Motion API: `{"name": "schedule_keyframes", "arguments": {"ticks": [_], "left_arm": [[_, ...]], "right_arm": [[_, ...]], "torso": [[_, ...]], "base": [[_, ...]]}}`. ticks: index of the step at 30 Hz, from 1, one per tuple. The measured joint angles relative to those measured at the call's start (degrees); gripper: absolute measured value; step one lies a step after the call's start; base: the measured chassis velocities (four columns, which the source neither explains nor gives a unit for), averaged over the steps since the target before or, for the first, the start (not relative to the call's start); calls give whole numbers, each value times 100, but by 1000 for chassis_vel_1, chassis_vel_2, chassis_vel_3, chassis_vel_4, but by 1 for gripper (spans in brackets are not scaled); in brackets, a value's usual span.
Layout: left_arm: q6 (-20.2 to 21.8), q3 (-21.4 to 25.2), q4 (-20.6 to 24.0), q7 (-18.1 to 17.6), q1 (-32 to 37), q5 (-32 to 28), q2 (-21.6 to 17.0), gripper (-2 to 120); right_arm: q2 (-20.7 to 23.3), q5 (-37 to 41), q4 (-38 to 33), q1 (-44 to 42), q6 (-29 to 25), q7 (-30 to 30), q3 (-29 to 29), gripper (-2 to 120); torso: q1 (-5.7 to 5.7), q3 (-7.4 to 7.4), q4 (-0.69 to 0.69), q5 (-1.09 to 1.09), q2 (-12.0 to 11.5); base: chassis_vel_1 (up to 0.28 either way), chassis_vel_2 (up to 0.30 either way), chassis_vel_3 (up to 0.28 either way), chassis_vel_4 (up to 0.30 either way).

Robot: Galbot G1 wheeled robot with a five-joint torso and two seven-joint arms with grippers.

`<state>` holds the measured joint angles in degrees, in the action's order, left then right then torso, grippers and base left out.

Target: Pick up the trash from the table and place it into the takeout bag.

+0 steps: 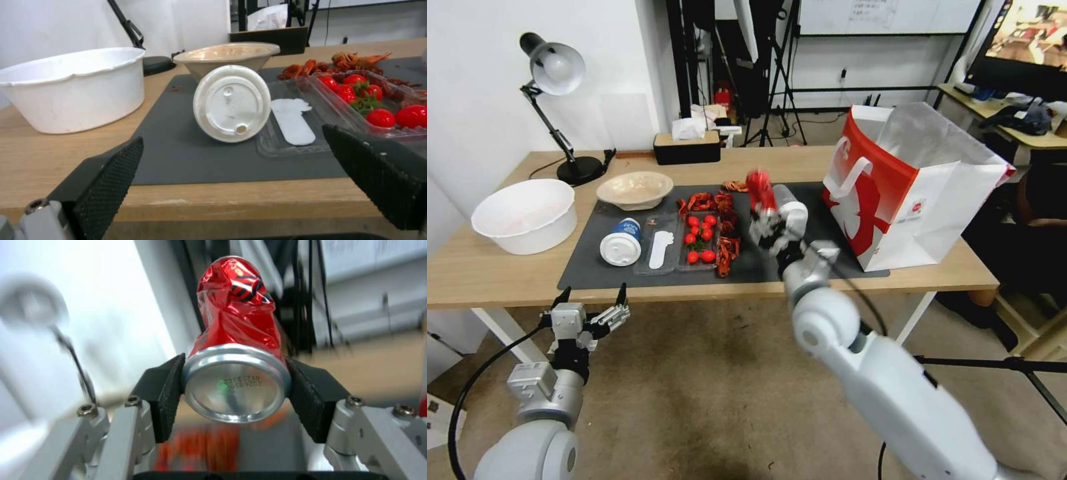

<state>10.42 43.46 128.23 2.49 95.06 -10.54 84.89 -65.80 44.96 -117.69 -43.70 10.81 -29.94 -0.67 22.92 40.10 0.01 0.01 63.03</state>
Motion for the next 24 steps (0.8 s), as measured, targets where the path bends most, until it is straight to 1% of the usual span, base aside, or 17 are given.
{"name": "schedule_keyframes", "arguments": {"ticks": [2,4,5,7,8,9,11,12,13,14,17,18,20,24], "left_arm": [[3,1,5,0,1,0,1,100],[4,2,6,1,3,3,5,100],[4,2,6,1,3,3,5,100],[4,-21,7,3,3,16,23,100],[4,-38,8,5,2,22,30,100],[4,-38,8,5,2,22,30,100],[4,-74,8,7,-5,38,45,100],[4,-102,8,10,-14,65,52,100],[4,-122,8,12,-20,84,55,100],[4,-122,8,12,-20,84,55,100],[4,-171,8,17,-25,108,63,100],[4,-171,8,17,-25,108,63,100],[0,-190,8,21,-25,117,67,100],[-13,-193,6,28,-16,121,66,100]], "right_arm": [[147,222,-234,188,90,-91,351,52],[332,506,-404,395,224,-310,685,52],[332,506,-404,395,224,-310,685,52],[675,792,-480,618,421,-627,1138,52],[798,844,-467,672,502,-743,1276,52],[798,844,-467,672,502,-743,1276,52],[992,1037,-431,752,731,-1070,1503,52],[1109,1234,-404,802,983,-1397,1644,52],[1178,1325,-353,823,1139,-1590,1716,52],[1178,1325,-353,823,1139,-1590,1716,52],[1259,1557,-163,865,1405,-2037,1779,52],[1259,1557,-163,865,1405,-2037,1779,52],[1237,1873,-64,917,1546,-2346,1783,52],[1186,2163,49,966,1642,-2552,1785,52]], "torso": [[0,0,-1,1,0],[-1,0,-1,1,0],[-1,0,-1,1,0],[-1,0,-1,-2,0],[-1,0,-2,0,0],[-1,0,-2,0,0],[-1,0,-2,1,0],[-1,0,-2,1,0],[-1,0,-2,0,0],[-1,0,-2,0,0],[-1,0,-2,1,0],[-1,0,-2,1,0],[0,1,-1,-1,0],[0,1,0,-1,-1]], "base": [[0,0,0,0],[0,0,0,0],[0,0,0,0],[0,0,0,0],[0,0,0,0],[0,0,0,0],[0,0,0,0],[0,0,0,0],[0,0,0,0],[0,0,0,0],[0,0,0,0],[0,0,0,0],[0,0,0,0],[0,0,0,0]]}}
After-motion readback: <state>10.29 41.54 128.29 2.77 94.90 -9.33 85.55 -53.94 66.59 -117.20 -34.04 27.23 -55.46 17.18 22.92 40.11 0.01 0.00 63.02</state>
